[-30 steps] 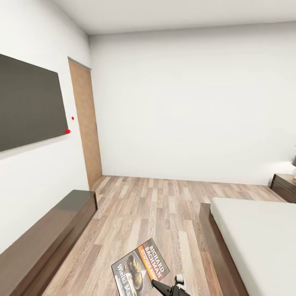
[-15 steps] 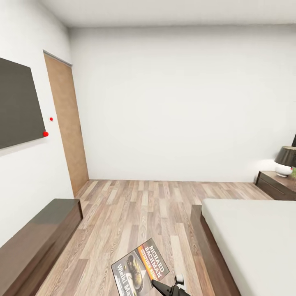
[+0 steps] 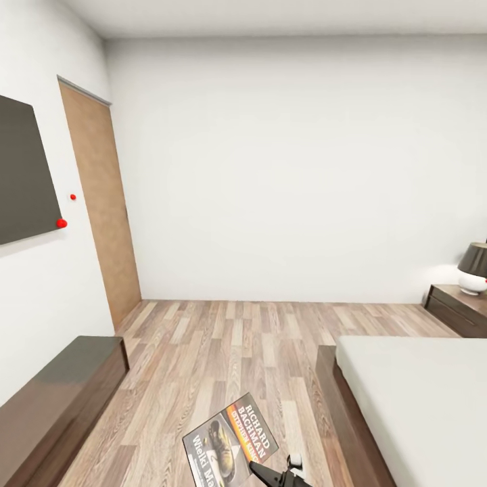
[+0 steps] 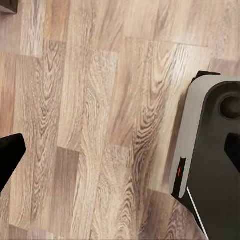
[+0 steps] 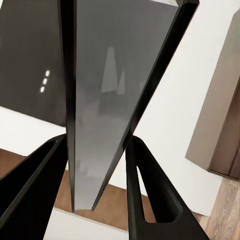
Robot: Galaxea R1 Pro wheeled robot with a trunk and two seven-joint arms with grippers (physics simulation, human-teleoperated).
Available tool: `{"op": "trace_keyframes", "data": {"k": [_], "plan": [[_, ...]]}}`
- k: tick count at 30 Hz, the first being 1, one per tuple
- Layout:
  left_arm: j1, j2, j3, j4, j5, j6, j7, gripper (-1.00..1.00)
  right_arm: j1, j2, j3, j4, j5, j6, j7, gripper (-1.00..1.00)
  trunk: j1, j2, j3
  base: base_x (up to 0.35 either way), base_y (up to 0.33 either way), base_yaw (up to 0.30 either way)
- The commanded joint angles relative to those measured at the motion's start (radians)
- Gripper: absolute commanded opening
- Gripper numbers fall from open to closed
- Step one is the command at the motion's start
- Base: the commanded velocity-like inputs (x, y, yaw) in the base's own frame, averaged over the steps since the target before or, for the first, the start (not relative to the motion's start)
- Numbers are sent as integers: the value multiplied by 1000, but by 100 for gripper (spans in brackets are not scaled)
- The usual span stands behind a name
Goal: In the bedroom, move the book from the bed onto either nightstand, and place the two sandals side by side next to the bed.
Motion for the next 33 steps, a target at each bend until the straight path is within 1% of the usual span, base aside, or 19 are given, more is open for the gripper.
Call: {"op": "trace_keyframes", "data": {"k": [1, 2, 4, 8, 33], "plan": [[-6, 6, -3, 1, 3, -2, 2, 100, 5, -6, 4, -6, 4, 16, 8, -100, 1, 0, 0, 0, 0, 0], [-12, 11, 1, 1, 3, -2, 2, 100, 5, -11, 1, -6, 9, 22, 14, -100, 1, 0, 0, 0, 0, 0], [-14, 11, 1, 1, 3, -2, 2, 100, 6, -18, 6, -7, 20, 26, 26, -100, 1, 0, 0, 0, 0, 0], [-14, 11, 1, 1, 3, -2, 2, 100, 6, -18, 6, -7, 21, 26, 44, -100, 1, 0, 0, 0, 0, 0], [-15, 9, -1, 1, 3, 1, 2, 100, 5, -19, 8, -6, 19, 26, 38, -100, 1, 0, 0, 0, 0, 1]]}}
